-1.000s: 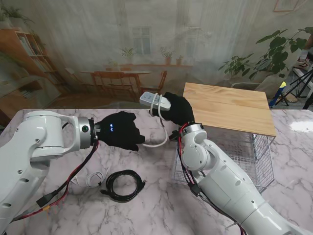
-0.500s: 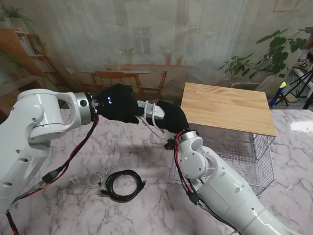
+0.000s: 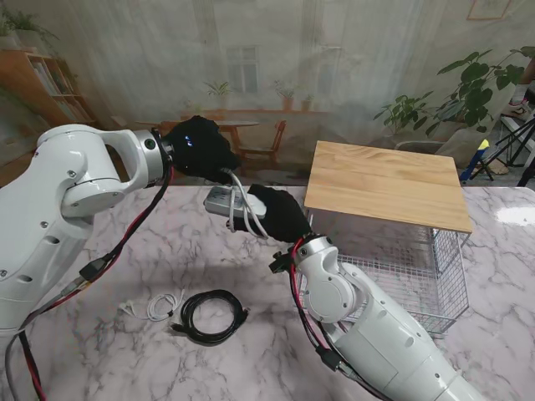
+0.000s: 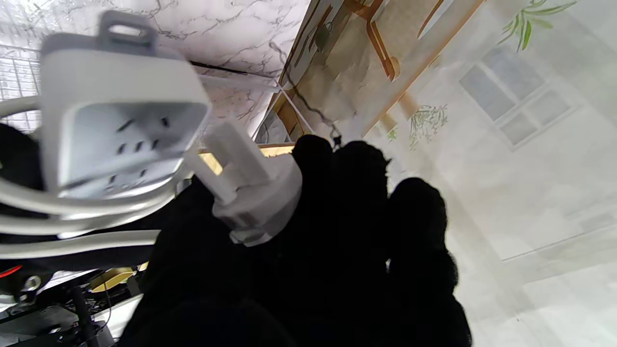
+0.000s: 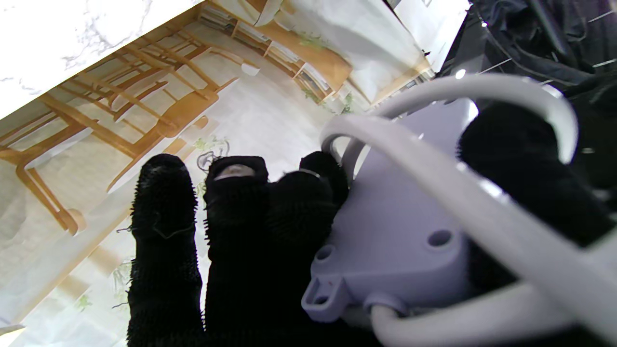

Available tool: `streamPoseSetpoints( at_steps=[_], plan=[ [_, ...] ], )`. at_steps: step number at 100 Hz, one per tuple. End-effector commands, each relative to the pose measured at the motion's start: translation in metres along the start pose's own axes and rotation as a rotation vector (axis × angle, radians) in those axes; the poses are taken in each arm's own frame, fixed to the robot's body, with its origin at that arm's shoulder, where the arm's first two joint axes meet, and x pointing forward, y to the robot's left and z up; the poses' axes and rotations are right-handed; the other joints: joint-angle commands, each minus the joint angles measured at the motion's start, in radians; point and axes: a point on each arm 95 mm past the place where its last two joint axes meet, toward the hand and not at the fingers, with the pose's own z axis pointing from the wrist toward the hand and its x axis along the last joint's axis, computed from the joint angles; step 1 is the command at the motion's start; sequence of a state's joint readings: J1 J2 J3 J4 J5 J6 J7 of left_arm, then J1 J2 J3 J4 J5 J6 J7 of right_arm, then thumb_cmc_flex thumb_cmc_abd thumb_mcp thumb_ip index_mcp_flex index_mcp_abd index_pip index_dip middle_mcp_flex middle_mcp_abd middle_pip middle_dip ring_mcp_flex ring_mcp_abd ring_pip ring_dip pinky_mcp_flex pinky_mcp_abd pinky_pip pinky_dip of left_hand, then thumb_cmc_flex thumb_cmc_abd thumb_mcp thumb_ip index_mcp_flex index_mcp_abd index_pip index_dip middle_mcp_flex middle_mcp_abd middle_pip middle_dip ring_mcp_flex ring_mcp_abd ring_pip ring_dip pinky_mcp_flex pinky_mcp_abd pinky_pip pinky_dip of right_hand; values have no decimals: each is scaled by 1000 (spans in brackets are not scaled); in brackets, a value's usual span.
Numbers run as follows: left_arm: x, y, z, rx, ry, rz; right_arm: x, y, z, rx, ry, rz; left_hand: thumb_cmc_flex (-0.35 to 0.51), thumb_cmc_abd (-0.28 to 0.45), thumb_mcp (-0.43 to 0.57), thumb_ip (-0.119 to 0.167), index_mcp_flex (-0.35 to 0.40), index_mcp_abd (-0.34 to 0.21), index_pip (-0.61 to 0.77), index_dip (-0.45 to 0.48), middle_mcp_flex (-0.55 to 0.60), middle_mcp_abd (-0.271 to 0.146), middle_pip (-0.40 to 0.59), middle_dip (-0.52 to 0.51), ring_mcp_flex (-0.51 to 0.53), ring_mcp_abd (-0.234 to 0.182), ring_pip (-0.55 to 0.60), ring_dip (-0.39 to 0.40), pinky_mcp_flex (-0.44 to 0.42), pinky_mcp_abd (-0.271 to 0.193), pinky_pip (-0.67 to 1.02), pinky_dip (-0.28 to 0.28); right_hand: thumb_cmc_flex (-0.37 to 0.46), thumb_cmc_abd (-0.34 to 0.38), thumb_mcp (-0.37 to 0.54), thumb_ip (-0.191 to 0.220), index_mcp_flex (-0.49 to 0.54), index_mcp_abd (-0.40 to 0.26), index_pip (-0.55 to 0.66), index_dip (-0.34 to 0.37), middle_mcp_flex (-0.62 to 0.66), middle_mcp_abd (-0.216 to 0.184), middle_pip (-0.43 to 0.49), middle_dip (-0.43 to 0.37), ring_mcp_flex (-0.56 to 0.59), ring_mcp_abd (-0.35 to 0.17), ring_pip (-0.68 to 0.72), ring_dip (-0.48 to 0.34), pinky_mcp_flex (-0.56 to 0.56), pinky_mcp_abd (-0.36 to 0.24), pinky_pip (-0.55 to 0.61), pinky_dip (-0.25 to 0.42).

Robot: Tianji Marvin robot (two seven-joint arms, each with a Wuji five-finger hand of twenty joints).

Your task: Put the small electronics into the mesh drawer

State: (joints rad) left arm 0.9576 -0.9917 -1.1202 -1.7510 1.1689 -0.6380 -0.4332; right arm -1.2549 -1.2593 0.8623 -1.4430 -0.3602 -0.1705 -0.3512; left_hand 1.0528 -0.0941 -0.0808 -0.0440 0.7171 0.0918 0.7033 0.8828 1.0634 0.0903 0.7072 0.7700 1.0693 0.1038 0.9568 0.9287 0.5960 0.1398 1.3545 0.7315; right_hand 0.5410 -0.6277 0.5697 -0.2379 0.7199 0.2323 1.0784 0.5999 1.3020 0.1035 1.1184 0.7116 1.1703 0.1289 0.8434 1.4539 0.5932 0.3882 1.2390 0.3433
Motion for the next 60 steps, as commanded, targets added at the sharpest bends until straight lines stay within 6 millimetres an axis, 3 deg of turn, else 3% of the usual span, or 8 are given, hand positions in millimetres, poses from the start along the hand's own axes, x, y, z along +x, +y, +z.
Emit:
streamPoseSetpoints(
  at_steps=[1, 39, 60],
  plan=[
    [-11, 4, 0, -31, -34, -6, 4, -7, -5, 17, 9, 24, 112, -5, 79, 26, 15, 0, 14, 11, 31, -29, 92, 54, 36, -12, 31, 19, 16, -29, 45, 15, 240, 213, 268, 14, 23, -333, 105, 7, 61, -80, 61, -1, 36, -47, 90, 9, -3, 12, 19, -7],
    [-28, 29, 9, -105, -97, -66, 20, -6, -18, 20, 80, 111, 109, -3, 78, 26, 12, -6, 12, 12, 30, -33, 93, 57, 37, -15, 31, 20, 17, -32, 45, 17, 235, 211, 270, 12, 27, -341, 99, 14, 63, -82, 59, 4, 36, -54, 89, 9, 0, 7, 19, -6],
    [-25, 42, 15, -118, -81, -126, 33, -4, -27, 9, 130, 175, 109, -3, 77, 24, 11, -8, 11, 11, 27, -34, 94, 59, 35, -14, 29, 21, 17, -32, 45, 18, 232, 208, 273, 12, 29, -345, 96, 18, 65, -87, 57, 6, 37, -55, 89, 9, 2, 3, 19, -5]
  ],
)
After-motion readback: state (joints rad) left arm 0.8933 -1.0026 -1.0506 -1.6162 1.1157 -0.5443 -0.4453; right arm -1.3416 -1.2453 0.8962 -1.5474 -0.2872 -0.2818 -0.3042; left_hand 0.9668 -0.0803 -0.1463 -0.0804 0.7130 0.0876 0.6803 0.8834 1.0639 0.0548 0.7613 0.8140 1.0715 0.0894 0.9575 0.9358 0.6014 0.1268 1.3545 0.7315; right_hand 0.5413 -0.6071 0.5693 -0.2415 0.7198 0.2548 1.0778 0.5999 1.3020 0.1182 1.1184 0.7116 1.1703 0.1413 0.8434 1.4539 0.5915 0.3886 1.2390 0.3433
